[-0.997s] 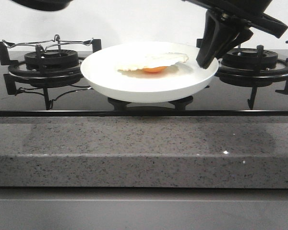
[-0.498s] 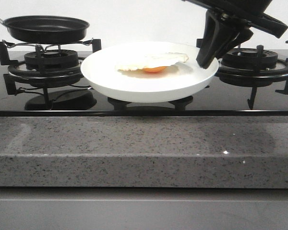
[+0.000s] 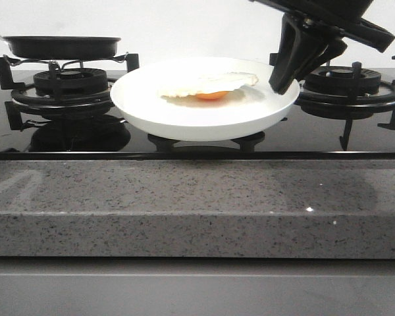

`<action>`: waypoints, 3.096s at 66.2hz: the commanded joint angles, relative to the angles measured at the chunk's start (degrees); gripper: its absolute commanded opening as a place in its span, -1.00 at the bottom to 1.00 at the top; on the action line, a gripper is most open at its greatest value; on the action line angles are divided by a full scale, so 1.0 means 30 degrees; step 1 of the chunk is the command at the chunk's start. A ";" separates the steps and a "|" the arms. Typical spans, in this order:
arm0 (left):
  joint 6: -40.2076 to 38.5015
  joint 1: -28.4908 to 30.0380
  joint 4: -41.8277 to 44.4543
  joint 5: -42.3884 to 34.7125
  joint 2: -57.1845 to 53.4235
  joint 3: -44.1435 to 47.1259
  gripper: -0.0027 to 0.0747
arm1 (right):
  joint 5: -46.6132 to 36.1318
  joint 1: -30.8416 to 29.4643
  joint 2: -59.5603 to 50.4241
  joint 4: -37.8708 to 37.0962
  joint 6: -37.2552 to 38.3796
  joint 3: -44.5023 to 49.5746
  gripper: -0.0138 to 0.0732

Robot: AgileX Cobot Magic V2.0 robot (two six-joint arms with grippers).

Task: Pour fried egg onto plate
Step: 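Return the empty pan to its burner with the left gripper, then carry the plate with the egg between the burners and lower it with the right gripper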

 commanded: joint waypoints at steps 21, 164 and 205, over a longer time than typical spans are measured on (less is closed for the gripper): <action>-0.0116 0.1809 0.1345 0.0946 -0.1047 -0.1134 0.51 | -0.0654 -0.0035 -0.0887 0.0435 -0.0111 -0.0496 -0.94; -1.3723 -1.1319 3.0788 -0.3176 -2.3280 0.9365 0.50 | -0.0653 -0.0035 -0.0887 0.0525 -0.0111 -0.0496 -0.94; -1.3723 -1.1319 3.0788 -0.3176 -2.3280 0.9365 0.50 | 0.1370 -0.1198 0.1724 0.0892 0.1497 -0.7948 -0.93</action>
